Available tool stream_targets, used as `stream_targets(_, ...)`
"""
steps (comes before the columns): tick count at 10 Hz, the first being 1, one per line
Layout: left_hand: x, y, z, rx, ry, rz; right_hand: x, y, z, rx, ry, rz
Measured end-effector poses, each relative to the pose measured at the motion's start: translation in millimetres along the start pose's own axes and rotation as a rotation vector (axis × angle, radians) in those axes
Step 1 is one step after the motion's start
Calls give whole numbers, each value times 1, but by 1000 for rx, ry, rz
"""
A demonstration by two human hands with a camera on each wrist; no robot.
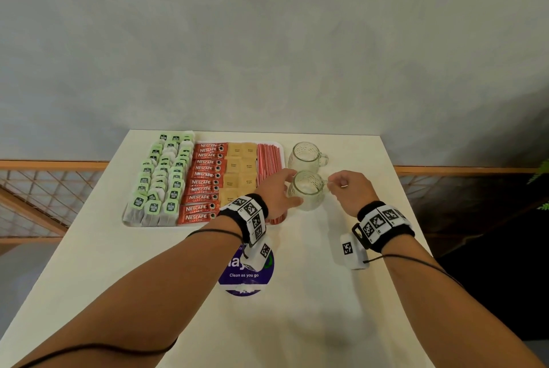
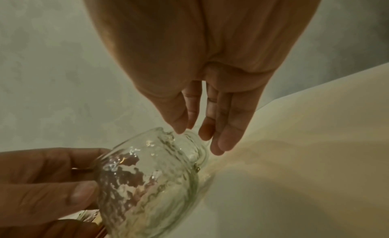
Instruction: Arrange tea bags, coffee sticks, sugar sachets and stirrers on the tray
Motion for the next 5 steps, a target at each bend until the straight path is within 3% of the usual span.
stream_targets(3, 3, 0, -7, 0, 0, 6, 4, -5, 9, 8, -51, -19)
stream_targets(5, 11, -15, -1, 0, 28, -12, 16, -27, 38, 130, 28, -16)
Point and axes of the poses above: each hand's wrist, its own y-axis towards the middle knuckle, its own x-axis out of the back of the hand, z = x × y, the point moved 3 cm from there along y, towards the middle knuckle, and after that the axes turned 3 degrees about -y, right-handed, at the moved point
